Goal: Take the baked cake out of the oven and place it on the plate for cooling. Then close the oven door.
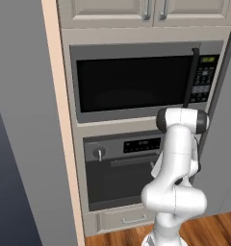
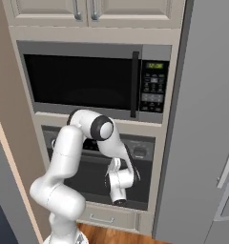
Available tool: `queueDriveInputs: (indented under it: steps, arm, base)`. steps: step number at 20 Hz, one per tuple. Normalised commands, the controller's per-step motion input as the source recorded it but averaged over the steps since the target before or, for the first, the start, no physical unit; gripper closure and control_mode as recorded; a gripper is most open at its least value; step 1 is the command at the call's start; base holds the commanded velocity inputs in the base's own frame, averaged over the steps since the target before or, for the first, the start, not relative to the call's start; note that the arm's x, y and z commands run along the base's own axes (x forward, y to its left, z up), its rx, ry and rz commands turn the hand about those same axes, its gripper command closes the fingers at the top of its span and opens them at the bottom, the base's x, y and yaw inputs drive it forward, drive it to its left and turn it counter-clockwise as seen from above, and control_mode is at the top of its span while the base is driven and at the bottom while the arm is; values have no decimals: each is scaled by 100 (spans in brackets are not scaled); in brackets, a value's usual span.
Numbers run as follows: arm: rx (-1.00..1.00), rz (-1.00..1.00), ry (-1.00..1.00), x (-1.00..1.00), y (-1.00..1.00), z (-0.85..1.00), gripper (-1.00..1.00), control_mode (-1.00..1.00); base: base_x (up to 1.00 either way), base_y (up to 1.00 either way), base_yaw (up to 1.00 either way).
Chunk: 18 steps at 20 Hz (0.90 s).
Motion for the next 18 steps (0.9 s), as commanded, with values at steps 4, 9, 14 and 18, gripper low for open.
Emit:
queueDriveInputs:
  steps: [4, 9, 14, 18]
  arm:
    - [0, 0, 0, 14, 1, 0, -100, -100]
    - [0, 0, 0, 11, 0, 0, -100, -100]
    - [0, 0, 0, 44, 7, 0, -100, -100]
    - [0, 0, 1, 19, 1, 0, -100, -100]
  base:
    - [0, 0, 0]
    - [0, 0, 0]
    - [0, 0, 0]
    - [0, 0, 0]
